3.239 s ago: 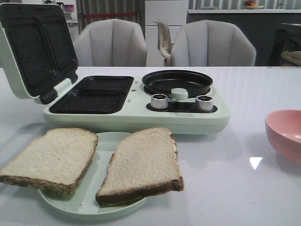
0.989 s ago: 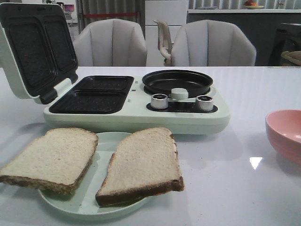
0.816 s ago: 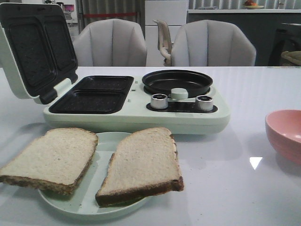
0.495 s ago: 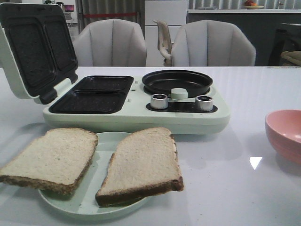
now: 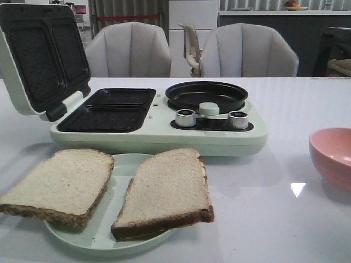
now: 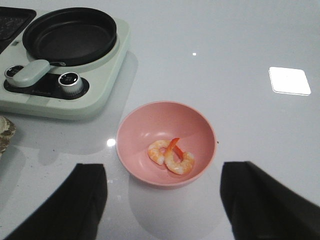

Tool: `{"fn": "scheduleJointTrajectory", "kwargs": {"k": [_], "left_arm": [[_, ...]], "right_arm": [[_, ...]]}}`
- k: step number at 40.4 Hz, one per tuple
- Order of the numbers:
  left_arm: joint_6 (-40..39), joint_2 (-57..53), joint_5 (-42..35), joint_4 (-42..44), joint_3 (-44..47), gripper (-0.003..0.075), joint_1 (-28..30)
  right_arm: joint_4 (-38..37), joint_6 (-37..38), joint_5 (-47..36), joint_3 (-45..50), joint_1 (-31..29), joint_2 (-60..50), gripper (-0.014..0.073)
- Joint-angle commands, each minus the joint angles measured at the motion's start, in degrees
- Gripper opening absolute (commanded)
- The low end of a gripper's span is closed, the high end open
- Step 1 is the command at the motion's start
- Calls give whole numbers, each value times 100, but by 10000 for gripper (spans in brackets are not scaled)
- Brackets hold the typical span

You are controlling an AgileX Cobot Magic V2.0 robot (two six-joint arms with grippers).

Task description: Make breakfast with bread and shrimp

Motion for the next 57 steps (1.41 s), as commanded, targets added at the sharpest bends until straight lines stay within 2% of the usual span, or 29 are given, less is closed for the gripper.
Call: {"fn": "scheduleJointTrajectory", "kwargs": {"k": [1,5,9,28,35,46,51,57], "left_arm": [[-973,428,-215,1202,-94,548,-513],[-1722,1068,107,2144,-83,548,-945],[-2228,1628,150,2735,-83,548,-1129],[-3964,3207,187,4827,-83,548,-1141],[-4066,3682,227,5289,-83,548,-1141],[-5465,4399,725,6505,-83,548,-1141],[-5774,4727,1175,6785,-83,545,-1141],[-5785,5007,1199,6936,-83,487,-1141]], "right_arm": [[11,-14,-466,-157,-18,75,580],[11,-14,-459,-157,-18,75,580],[11,-14,-459,-157,-18,75,580],[11,-14,-459,-157,-18,75,580],[11,-14,-459,-157,-18,75,580],[11,-14,-459,-157,-18,75,580],[11,-14,-453,-157,-18,75,580],[11,-14,-453,-157,-18,75,580]]}}
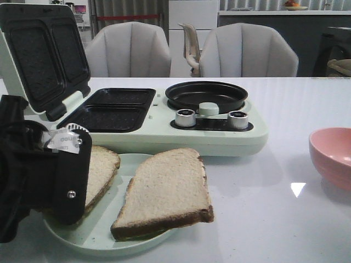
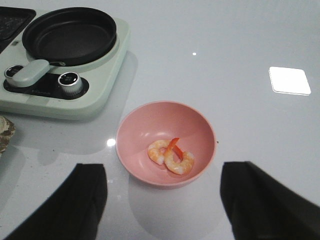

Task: Make breakfast with bread and shrimp
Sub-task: 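Grasp the bread slice nearest the left gripper and lift it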

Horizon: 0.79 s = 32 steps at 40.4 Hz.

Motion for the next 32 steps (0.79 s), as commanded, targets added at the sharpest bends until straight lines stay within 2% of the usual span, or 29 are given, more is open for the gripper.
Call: {"fn": "scheduleJointTrajectory", "kwargs": {"k": [1,17,26,32], "left_arm": [[-128,28,148,105,-56,467,-38],[-128,-54,159,-112,-56,95,-77],[-45,-702,430,-676,-56,104,-542],[569,-1356,915,-956,-56,104,-787]], "right_arm": [[11,-14,-453,-157,-18,75,580],[11,-14,-453,-157,-18,75,580],[11,-14,-453,-157,-18,75,580],[11,-14,-453,-157,-18,75,580]]}}
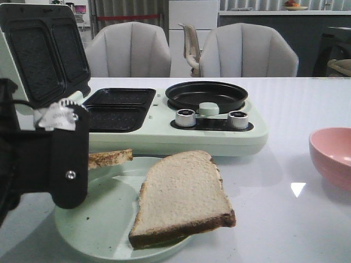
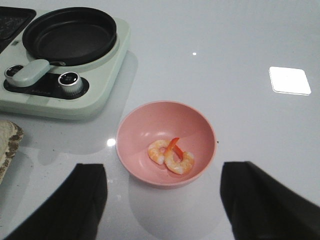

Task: Make breakfast with bread and shrimp
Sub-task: 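Grasp the bread slice nearest the left gripper and lift it, then lower the bread slice onto the sandwich maker plate, open left gripper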

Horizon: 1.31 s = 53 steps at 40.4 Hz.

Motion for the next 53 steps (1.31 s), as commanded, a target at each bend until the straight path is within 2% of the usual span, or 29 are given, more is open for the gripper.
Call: {"fn": "scheduleJointTrajectory", "kwargs": {"k": [1,13,18,24,30,38,53], "left_arm": [[353,-610,793,-9,-56,104,-125],[929,-1507,1005,-84,-698,104,26],[1068,-1474,763,64,-1220,104,425],[1077,-1301,34,475,-1709,104,1174],[1236,-903,-603,501,-2277,104,1834],[1324,-110,-1036,514,-3026,100,2412],[1324,1417,-1191,535,-4338,100,2886]], "right_arm": [[11,-14,-453,-157,-18,75,580],[11,-14,-453,-157,-18,75,580],[11,-14,-453,-157,-18,75,580],[11,-14,-447,-157,-18,75,580],[11,-14,-447,-157,-18,75,580],[11,-14,-447,-157,-18,75,580],[11,-14,-447,-157,-18,75,580]]}}
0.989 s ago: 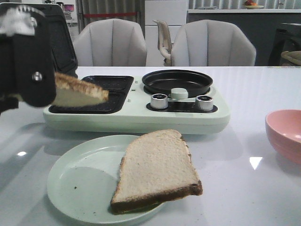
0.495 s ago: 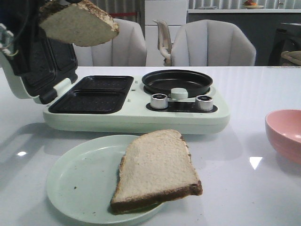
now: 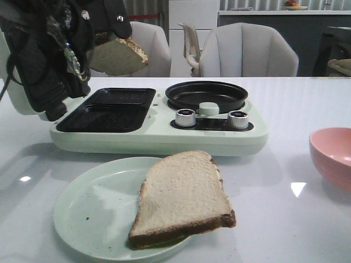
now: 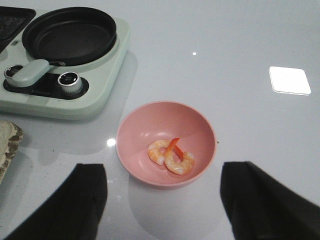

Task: Make breakfast with bread and shrimp
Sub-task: 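Lower the bread slice onto the sandwich maker plate, open left gripper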

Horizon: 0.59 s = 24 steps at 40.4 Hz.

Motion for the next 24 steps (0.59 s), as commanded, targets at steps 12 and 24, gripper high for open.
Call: {"fn": "scheduleJointTrajectory", "kwargs": {"k": [12,24], "left_arm": [[-46,705,263,240,-1166,102,152],[-46,954,278,240,-1310,106,267]], "right_arm": [[11,-14,-447,-157,-18,75,580],[11,-14,-447,-157,-18,75,580]]}}
